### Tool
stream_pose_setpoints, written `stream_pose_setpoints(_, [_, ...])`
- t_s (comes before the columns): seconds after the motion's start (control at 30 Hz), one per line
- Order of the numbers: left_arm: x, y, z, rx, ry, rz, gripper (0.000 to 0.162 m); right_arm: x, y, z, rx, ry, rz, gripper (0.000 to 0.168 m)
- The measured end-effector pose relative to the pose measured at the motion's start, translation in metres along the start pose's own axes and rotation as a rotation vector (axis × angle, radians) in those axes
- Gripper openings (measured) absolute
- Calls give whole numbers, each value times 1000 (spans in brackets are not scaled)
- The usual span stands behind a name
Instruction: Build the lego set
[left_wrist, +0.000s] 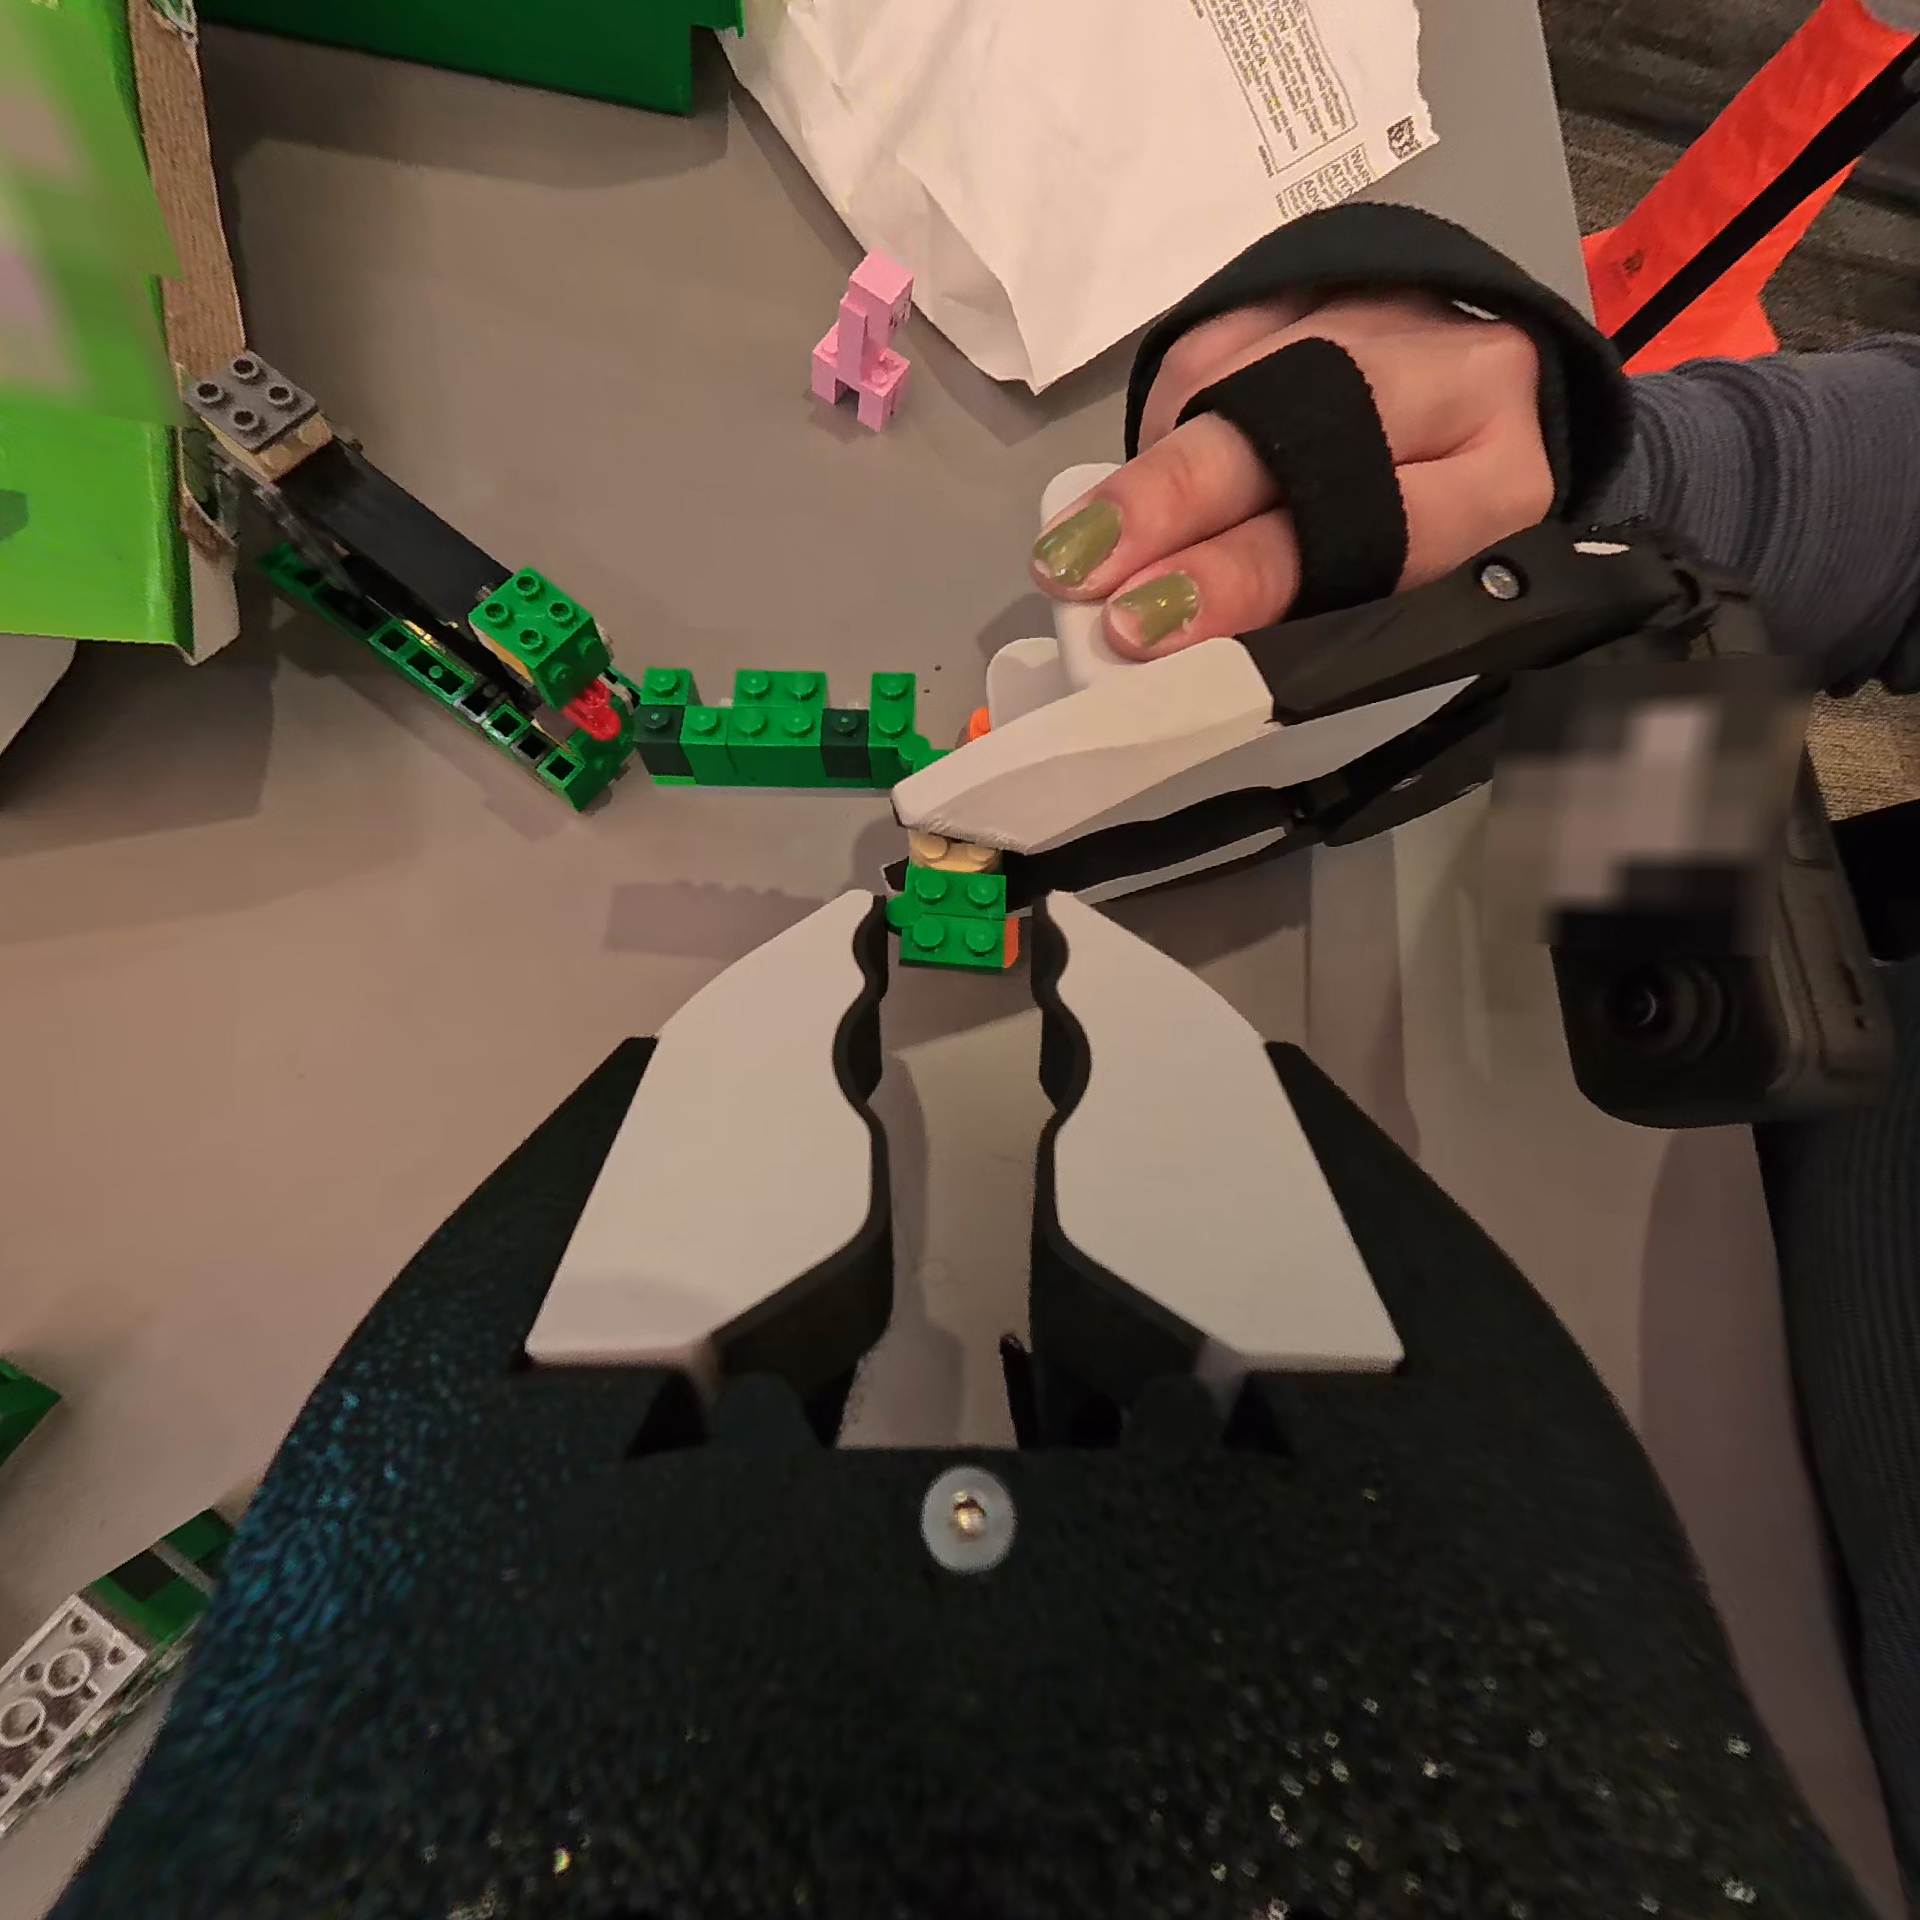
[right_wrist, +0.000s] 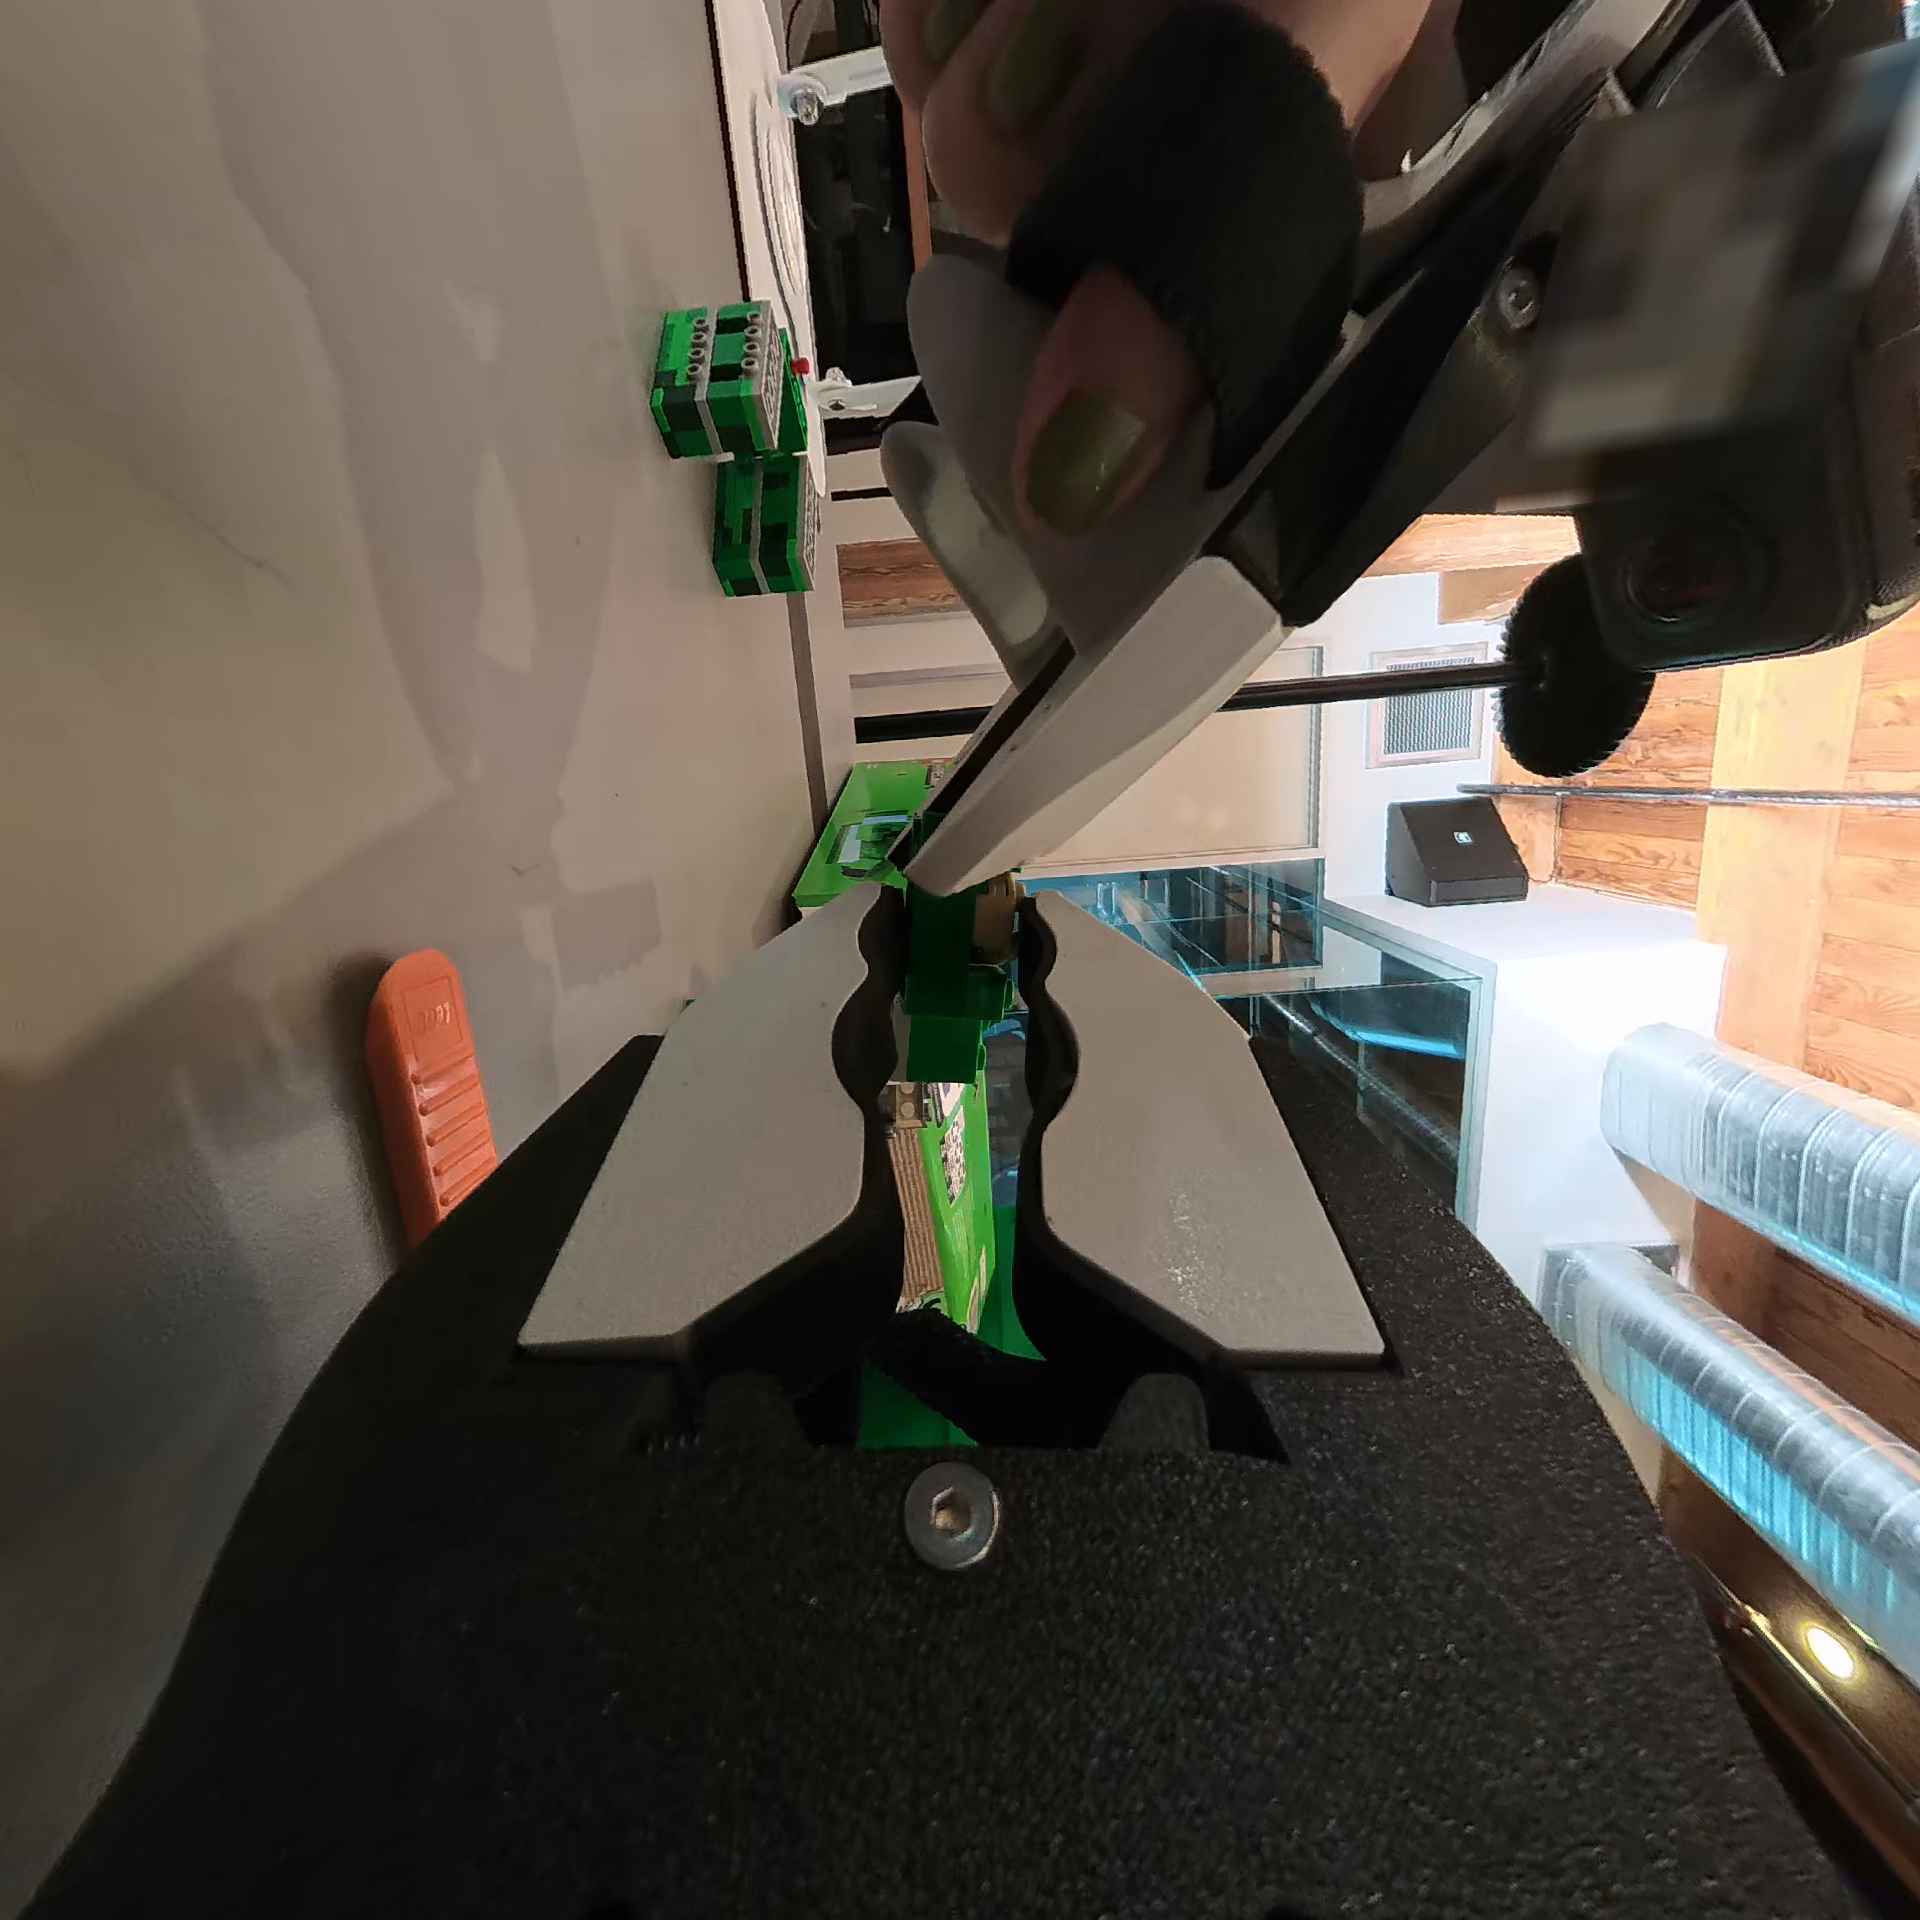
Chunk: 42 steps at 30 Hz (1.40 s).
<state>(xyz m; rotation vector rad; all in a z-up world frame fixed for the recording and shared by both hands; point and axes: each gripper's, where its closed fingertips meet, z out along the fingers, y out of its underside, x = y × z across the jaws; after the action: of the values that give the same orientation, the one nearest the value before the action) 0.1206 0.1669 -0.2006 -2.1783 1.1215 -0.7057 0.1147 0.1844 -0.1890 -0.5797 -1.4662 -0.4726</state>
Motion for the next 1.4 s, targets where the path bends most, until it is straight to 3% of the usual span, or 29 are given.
stream_pose_setpoints(0.4, [5,-3,0,19,21,27,38,0,2,0,-3,-14,30,21])
stream_pose_setpoints(0.67, [1,4,-5,115,-162,296,73,-3,5,-1,-1,-70,80,21])
stream_pose_setpoints(0.87, [-6,20,1,157,-414,666,68,-9,-3,-3,35,-153,145,20])
stream_pose_setpoints(0.97, [-1,13,-2,230,-453,721,66,-12,-6,-5,48,-189,157,20])
stream_pose_setpoints(1.27, [8,13,-2,223,-457,819,23,-22,-14,-8,78,-252,153,20])
stream_pose_setpoints(1.4, [9,13,-3,227,-462,841,22,-23,-16,-7,82,-261,170,20])
